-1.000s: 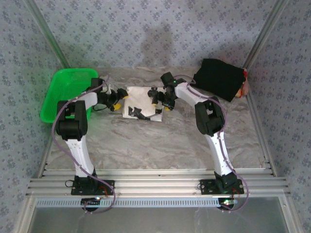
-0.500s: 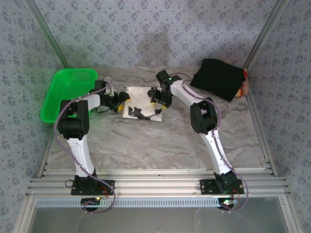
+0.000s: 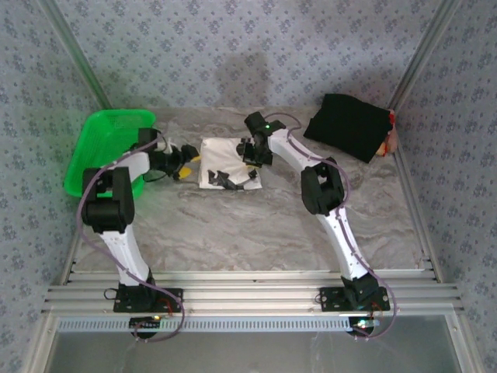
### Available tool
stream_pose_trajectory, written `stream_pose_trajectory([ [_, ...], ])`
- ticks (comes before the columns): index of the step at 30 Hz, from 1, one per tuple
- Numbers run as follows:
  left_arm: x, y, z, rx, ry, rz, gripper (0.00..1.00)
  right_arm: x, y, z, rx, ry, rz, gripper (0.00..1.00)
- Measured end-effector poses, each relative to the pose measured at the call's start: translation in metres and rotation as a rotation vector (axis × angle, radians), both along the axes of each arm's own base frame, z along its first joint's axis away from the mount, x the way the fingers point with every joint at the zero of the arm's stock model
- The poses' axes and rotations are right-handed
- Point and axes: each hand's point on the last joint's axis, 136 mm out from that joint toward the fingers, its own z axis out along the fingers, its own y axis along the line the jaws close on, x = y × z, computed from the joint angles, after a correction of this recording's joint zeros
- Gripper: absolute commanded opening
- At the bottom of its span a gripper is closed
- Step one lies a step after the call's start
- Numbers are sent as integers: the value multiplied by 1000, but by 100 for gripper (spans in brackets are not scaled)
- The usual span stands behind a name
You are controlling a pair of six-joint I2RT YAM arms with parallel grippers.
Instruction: Fold and stack the t-shirts
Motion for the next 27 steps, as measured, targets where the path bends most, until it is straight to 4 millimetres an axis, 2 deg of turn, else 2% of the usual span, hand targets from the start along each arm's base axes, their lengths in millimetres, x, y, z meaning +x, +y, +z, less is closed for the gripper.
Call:
stream_pose_trajectory([
  [3, 3, 11, 49, 9, -104, 17, 86, 7, -25, 20, -101, -65, 21, 0],
  [7, 9, 10, 108, 17, -240, 7, 88, 22, -66, 62, -210, -170, 25, 0],
  [11, 8, 8, 142, 6, -302, 13, 93, 39, -111, 100, -298, -264, 3, 0],
  [14, 11, 7, 166, 0, -339, 28, 97, 51, -144, 120, -333, -313, -35, 0],
  [16, 12, 5, 187, 4, -373, 36, 99, 59, -164, 127, -332, -337, -69, 0],
  [22, 6, 4, 272, 19, -556, 59, 100, 89, -225, 138, -269, -394, -212, 0],
  [25, -5, 7, 296, 33, -605, 77, 100, 100, -250, 146, -225, -423, -278, 0],
  [27, -10, 9, 300, 44, -610, 89, 100, 105, -262, 152, -200, -443, -309, 0],
])
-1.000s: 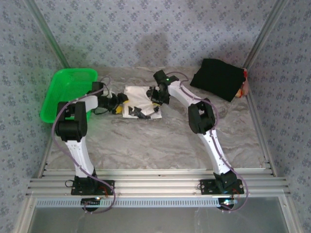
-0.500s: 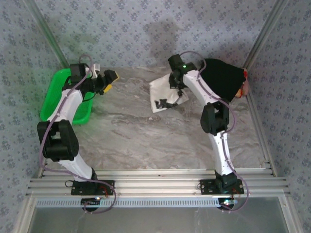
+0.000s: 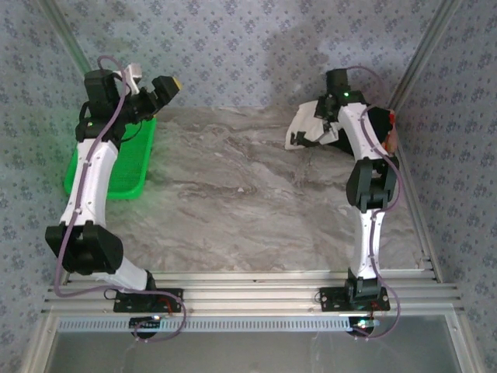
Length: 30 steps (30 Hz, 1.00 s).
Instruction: Fold and stack the t-shirts
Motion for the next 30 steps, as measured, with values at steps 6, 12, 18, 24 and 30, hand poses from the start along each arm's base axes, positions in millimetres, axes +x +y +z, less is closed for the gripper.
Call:
stream_pose_trajectory([
  [6, -1, 5, -9, 22, 35, 33, 100, 13, -11, 14, 58, -71, -11, 0],
  [12, -3, 9, -22, 42, 67, 50, 100, 22, -22, 23, 95, -119, -5, 0],
  [18, -6, 18, -34, 47, 99, 68, 100, 31, -37, 43, 111, -186, 8, 0],
  [24, -9, 24, -35, 49, 104, 80, 100, 42, -19, 58, 154, -245, 79, 0],
  [30, -14, 24, -44, 49, 129, 80, 100, 48, 20, 46, 197, -240, 161, 0],
])
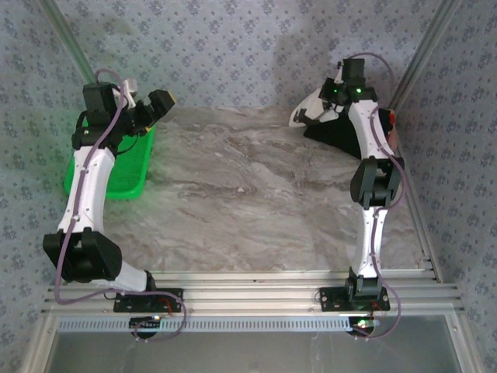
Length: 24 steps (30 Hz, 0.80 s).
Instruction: Fold and stack the t-shirts
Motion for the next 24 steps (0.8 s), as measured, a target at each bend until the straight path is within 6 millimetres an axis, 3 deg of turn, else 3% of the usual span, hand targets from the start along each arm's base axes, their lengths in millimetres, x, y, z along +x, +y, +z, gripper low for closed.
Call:
stream_pose_trajectory([
  [4, -2, 0, -10, 4, 22, -3, 100, -7, 23, -37, 25, 77, 46, 0],
  [12, -7, -4, -28, 8, 63, -10, 100, -38, 44, -120, 140, 303, 17, 0],
  [17, -7, -41, -34, 46, 66, -93, 100, -84, 55, -181, 303, 493, -121, 0],
  [19, -6, -59, -42, 53, 80, -136, 100, -97, 63, -196, 341, 549, -155, 0],
  [21, -3, -74, -52, 64, 100, -168, 100, -105, 74, -203, 366, 579, -168, 8],
  [23, 2, -87, -62, 73, 121, -195, 100, -109, 84, -201, 384, 584, -169, 31],
  [24, 4, -92, -66, 75, 130, -206, 100, -110, 89, -198, 392, 583, -162, 38],
])
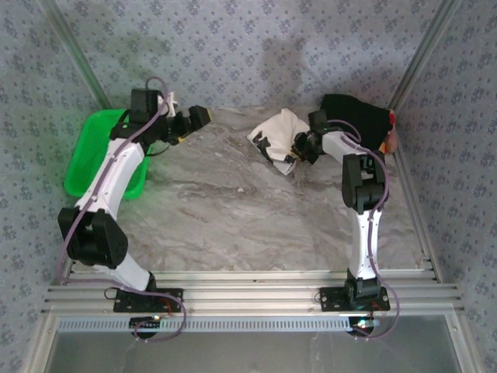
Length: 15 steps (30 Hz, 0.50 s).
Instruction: Fold and stack the t-shirts
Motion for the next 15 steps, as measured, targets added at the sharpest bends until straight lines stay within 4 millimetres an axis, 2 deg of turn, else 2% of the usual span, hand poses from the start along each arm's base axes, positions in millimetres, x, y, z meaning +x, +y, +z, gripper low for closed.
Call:
stream_pose_trajectory([
  [3, 3, -14, -16, 9, 33, -31, 100, 1, 6, 12, 31, -22, 16, 47],
  [6, 3, -21, -27, 16, 57, -47, 100, -1, -4, 28, 30, -39, 27, 55],
  [11, 4, -21, -29, 19, 59, -50, 100, -13, -33, 61, 25, -82, 3, 62],
  [15, 5, -19, -28, 19, 55, -51, 100, -18, -58, 65, 15, -86, -31, 63],
])
